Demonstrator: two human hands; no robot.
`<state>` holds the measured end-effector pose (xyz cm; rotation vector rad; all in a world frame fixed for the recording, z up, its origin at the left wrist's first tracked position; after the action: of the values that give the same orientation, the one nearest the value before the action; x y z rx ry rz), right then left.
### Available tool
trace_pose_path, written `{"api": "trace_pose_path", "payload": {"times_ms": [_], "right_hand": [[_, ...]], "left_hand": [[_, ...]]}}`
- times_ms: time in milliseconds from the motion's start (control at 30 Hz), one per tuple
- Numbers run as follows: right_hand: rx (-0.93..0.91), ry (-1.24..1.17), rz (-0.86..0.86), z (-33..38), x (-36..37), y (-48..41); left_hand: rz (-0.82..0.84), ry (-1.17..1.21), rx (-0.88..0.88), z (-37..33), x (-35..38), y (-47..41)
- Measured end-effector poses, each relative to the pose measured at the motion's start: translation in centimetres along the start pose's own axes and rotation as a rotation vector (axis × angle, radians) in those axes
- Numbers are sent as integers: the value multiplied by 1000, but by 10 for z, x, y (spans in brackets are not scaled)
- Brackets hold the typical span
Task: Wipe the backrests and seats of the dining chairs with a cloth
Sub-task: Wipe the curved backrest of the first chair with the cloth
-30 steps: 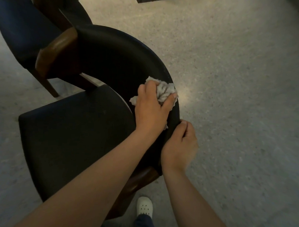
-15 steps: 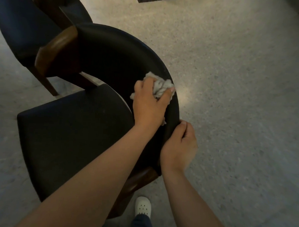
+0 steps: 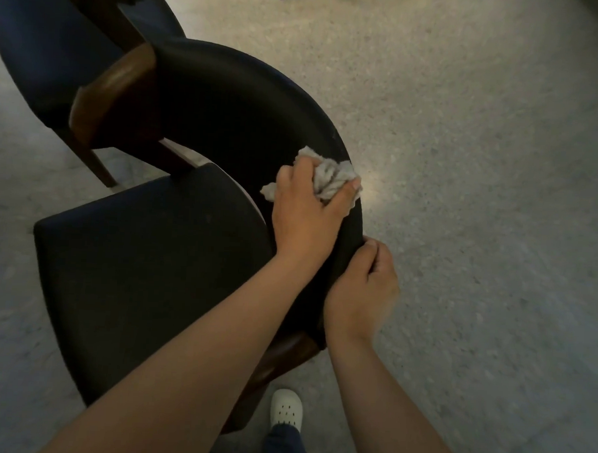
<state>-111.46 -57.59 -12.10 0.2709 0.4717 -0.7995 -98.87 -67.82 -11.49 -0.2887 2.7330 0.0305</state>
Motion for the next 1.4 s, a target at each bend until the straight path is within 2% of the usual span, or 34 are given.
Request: {"api": "trace_pose_path", "payload": {"times_ms": [167, 267, 367, 433, 500, 667, 833, 900, 967, 1133, 1400], "right_hand": [[0, 10, -2, -1, 1, 1], [-3, 1, -7, 0, 1, 0], [-11, -9, -12, 0, 0, 0], [-14, -15, -10, 0, 0, 0], [-15, -18, -9, -1, 0, 0], [-20, -14, -1, -1, 1, 0], [-14, -27, 11, -1, 1, 0], [-18, -38, 19, -1, 2, 0], [-12, -32, 12, -1, 1, 0], [6, -34, 11, 0, 0, 0], [8, -59, 24, -3, 2, 0]], "left_hand": [[-79, 235, -309, 40, -6, 4], [-94, 247, -431, 65, -17, 9], [-84, 196, -305, 55, -24, 12], [-21, 165, -176, 37, -17, 12], [31, 125, -131, 28, -7, 11], [-30, 223, -248, 51, -5, 8], [-39, 163, -583, 123, -12, 22], [-25, 107, -577, 133, -17, 23], [-2, 140, -498, 123, -16, 18], [180, 106, -355, 98, 1, 22], [180, 52, -444, 135, 2, 15]]}}
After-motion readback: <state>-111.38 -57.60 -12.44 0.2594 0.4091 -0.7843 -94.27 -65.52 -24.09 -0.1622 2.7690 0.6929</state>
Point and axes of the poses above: each hand's wrist, its own y-axis away from the middle knuckle, its own x-axis out of the palm, z = x × y, the point moved 8 cm from there along -y, towards the middle knuckle, and after that the axes turned 1 degree about y, right-handed, at the moved point
